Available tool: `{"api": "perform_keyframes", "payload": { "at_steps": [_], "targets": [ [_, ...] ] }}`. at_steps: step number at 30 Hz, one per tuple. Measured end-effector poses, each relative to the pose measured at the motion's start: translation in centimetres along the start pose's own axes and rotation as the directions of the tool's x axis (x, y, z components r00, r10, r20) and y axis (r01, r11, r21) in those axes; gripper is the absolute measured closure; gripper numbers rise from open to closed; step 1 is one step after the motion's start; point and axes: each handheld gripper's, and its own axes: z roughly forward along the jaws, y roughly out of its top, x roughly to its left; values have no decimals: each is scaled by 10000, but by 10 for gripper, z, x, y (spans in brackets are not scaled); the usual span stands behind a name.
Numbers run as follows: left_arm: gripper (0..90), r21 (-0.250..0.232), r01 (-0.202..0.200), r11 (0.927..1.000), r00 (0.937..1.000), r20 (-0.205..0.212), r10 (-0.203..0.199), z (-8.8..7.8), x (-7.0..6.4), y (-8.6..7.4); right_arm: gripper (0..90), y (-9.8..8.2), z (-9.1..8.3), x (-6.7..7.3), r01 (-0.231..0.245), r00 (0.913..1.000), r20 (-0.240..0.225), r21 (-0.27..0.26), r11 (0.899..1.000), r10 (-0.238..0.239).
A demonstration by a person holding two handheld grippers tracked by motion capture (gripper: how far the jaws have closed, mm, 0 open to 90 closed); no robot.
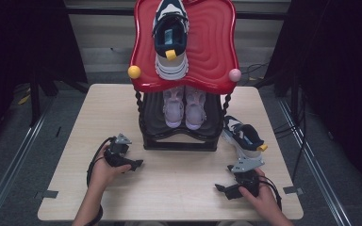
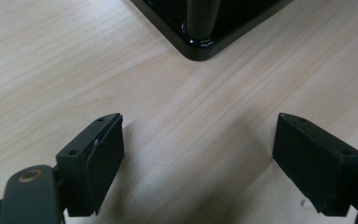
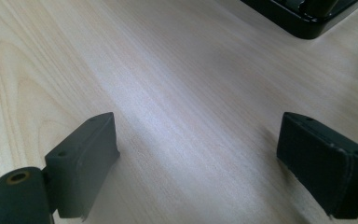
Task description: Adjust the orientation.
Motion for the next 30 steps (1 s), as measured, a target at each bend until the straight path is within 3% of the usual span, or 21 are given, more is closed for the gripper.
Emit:
{"api": "perform_keyframes", "payload": {
  "at_steps": [12, 22, 30],
  "targets": [
    [105, -1055, -33, 9944, 9996, -265, 5, 5, -4, -12, 115, 0, 0, 0, 2, 10000, 3, 4, 10000, -2],
    [80, -1063, -25, 9943, 9996, -270, -4, 6, -5, -12, 117, -1, -1, -1, 243, 9995, -202, -5, 9997, -243],
    [72, -1056, 9, 9944, 9996, -266, -37, 6, -6, -12, 127, -2, -10, -4, 92, 9998, -154, 394, 9992, -86]
  ]
}}
